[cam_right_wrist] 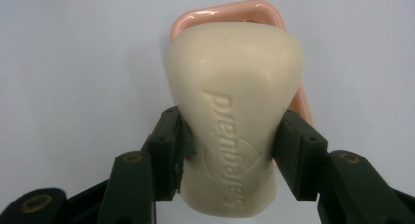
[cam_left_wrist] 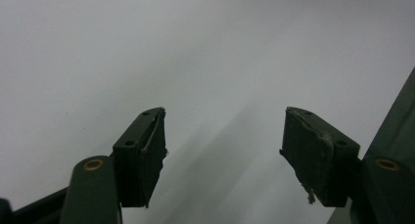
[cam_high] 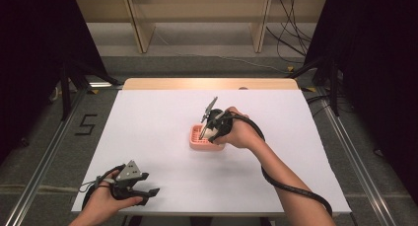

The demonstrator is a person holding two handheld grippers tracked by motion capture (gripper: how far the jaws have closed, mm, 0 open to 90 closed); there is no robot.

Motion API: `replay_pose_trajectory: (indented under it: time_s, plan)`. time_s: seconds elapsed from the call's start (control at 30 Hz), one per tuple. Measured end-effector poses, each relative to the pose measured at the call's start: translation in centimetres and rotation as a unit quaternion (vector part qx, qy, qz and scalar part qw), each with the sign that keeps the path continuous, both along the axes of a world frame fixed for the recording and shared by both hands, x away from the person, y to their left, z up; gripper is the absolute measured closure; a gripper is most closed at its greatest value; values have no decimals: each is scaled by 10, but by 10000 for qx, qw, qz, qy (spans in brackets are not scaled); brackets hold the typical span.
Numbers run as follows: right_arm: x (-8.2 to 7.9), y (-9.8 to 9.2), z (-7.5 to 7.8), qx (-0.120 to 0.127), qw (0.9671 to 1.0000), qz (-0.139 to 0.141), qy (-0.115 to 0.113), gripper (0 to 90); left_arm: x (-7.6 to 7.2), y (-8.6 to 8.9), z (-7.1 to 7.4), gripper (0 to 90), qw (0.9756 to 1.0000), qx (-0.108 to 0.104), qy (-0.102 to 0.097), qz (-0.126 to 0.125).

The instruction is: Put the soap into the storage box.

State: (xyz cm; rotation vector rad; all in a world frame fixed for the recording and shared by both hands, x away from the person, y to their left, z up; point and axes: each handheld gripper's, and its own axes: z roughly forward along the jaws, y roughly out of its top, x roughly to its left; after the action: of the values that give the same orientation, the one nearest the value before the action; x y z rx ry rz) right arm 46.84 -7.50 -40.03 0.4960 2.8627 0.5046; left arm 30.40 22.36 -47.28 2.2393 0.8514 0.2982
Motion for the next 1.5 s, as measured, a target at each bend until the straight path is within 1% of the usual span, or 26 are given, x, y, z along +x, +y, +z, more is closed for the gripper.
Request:
replay_pose_trajectory:
  time_s: [0.03,0.07,0.1,0.23,0.33,0.37,0.47,0.5,0.57,0.73,0.83,0.87,0.9,0.93,0.97,1.03,1.13,1.17,1.2,1.23,1.27,1.3,1.4,1.43,1.47,1.5]
  plan:
    - [-2,2,-1,-69,9998,-197,73,506,0,0,0,326,10000,-2,-1,-1]
    - [0,1,-1,-30,10000,-43,51,506,0,0,0,326,10000,-2,-1,-1]
    - [1,1,-1,-15,10000,12,6,505,0,0,0,326,10000,-2,6,-3]
    - [1,3,-2,-54,9999,-97,51,506,0,0,0,326,10000,-6,0,-5]
    - [2,4,-2,-49,10000,-19,38,505,0,0,0,326,10000,19,10,1]
    - [1,4,-1,-72,9999,-110,66,505,0,0,0,326,10000,-7,8,-4]
    - [3,5,-1,-57,10000,-55,50,506,0,0,0,326,10000,-17,-7,0]
    - [4,6,-2,-10,10000,54,2,506,0,0,0,326,10000,-36,-1,5]
    - [2,8,-2,-82,9998,-155,15,506,0,0,0,326,10000,-35,-3,0]
    - [7,9,-2,-36,10000,33,-55,506,0,0,1,326,10000,-37,-3,-2]
    - [6,10,-1,-102,9999,-134,-13,506,0,0,1,326,10000,-26,-9,-3]
    - [6,10,-1,-102,9999,-134,-13,506,0,0,1,326,10000,-26,-9,-3]
    - [9,9,1,-135,9999,-12,-51,506,0,0,1,326,10000,-52,13,-21]
    - [9,9,1,-135,9999,-12,-51,506,0,0,1,326,10000,-52,13,-21]
    - [10,9,2,-125,9998,81,-91,506,0,0,0,326,10000,-27,16,5]
    - [9,10,5,-147,9998,-8,-128,506,0,0,0,326,9999,-35,109,19]
    - [11,9,6,-149,9998,3,-138,506,0,0,1,326,9999,-40,153,-18]
    - [13,9,6,-142,9996,138,-205,506,0,1,1,326,9999,-36,156,-20]
    - [13,9,6,-142,9996,138,-205,506,0,1,1,326,9999,-36,156,-20]
    - [12,10,7,-122,9998,-12,-143,506,0,1,1,326,9999,-39,149,-14]
    - [13,10,7,-80,9998,27,-158,506,-1,0,0,326,9999,-72,55,55]
    - [13,10,7,-13,10000,29,-75,506,-1,-1,0,326,9999,-76,52,58]
    - [15,10,8,-21,9999,80,-94,506,0,0,0,326,10000,-47,32,29]
    - [14,10,9,-45,9999,-22,-123,506,0,0,0,326,10000,-9,-8,-17]
    - [14,10,9,-45,9999,-22,-123,506,0,0,1,326,10000,-14,-5,-16]
    - [15,11,9,-35,9999,36,-160,506,0,0,1,326,10000,-9,-6,-17]
